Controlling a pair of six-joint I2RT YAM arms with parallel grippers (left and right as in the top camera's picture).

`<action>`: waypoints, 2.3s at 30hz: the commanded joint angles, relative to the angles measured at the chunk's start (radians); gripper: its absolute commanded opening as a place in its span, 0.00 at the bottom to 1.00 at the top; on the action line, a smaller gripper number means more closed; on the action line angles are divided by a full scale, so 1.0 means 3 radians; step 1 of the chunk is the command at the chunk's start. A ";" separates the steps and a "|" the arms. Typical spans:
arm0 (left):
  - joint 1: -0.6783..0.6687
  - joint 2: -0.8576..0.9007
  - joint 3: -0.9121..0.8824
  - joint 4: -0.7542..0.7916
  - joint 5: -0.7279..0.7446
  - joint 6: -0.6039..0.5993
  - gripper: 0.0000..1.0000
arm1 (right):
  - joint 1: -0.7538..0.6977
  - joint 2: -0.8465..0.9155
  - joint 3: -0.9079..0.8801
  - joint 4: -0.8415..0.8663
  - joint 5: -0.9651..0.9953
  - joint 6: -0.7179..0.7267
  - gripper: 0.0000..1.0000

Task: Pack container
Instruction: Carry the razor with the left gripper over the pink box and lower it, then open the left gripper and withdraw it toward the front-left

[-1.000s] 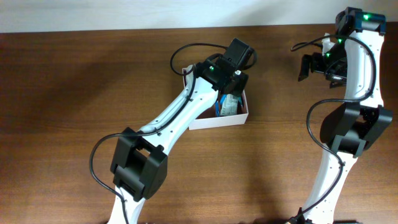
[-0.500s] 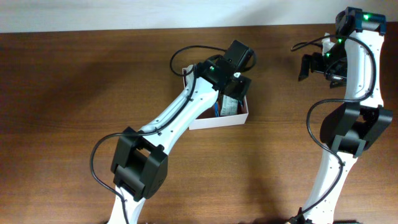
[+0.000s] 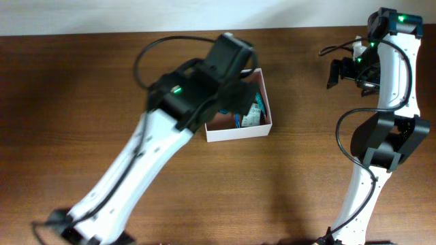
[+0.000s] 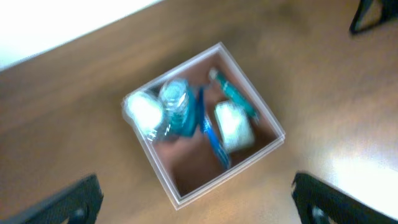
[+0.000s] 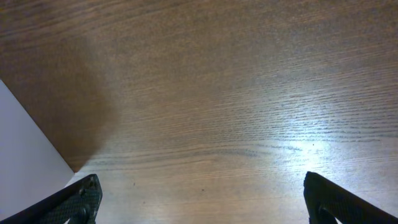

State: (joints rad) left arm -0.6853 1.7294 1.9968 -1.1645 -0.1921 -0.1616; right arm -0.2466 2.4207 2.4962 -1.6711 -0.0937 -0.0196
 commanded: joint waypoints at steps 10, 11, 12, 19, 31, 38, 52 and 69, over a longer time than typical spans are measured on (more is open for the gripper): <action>0.0003 -0.0230 0.0015 -0.1294 -0.0111 -0.0015 0.99 | -0.0011 -0.0099 -0.0022 0.0011 0.0029 0.0008 0.99; 0.0003 -0.0230 0.0015 -0.1325 -0.0111 -0.0015 0.99 | -0.0011 -0.0099 -0.0022 0.0011 0.0029 0.0008 0.99; 0.0003 -0.0230 0.0015 -0.1330 -0.0111 -0.0015 1.00 | -0.0011 -0.0099 -0.0022 0.0011 0.0029 0.0008 0.99; 0.0003 -0.0230 0.0015 -0.1334 -0.0108 -0.0015 0.99 | -0.0011 -0.0099 -0.0022 0.0011 0.0029 0.0008 0.99; 0.0003 -0.0249 -0.0052 -0.0958 0.0032 0.0013 0.99 | -0.0011 -0.0099 -0.0022 0.0011 0.0029 0.0008 0.99; 0.0004 -0.0652 -0.0912 0.0079 0.0039 0.0375 0.99 | -0.0011 -0.0099 -0.0022 0.0011 0.0029 0.0008 0.99; 0.0910 -0.2461 -0.4047 0.2421 0.1011 0.0688 0.99 | -0.0011 -0.0099 -0.0022 0.0011 0.0029 0.0008 0.99; 0.1685 -0.4676 -0.6217 0.4317 0.1815 0.0717 0.99 | -0.0011 -0.0099 -0.0022 0.0011 0.0029 0.0008 0.99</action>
State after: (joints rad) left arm -0.1871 0.3737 0.1516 0.1024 0.3191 0.0387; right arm -0.2466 2.4207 2.4943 -1.6703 -0.0937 -0.0193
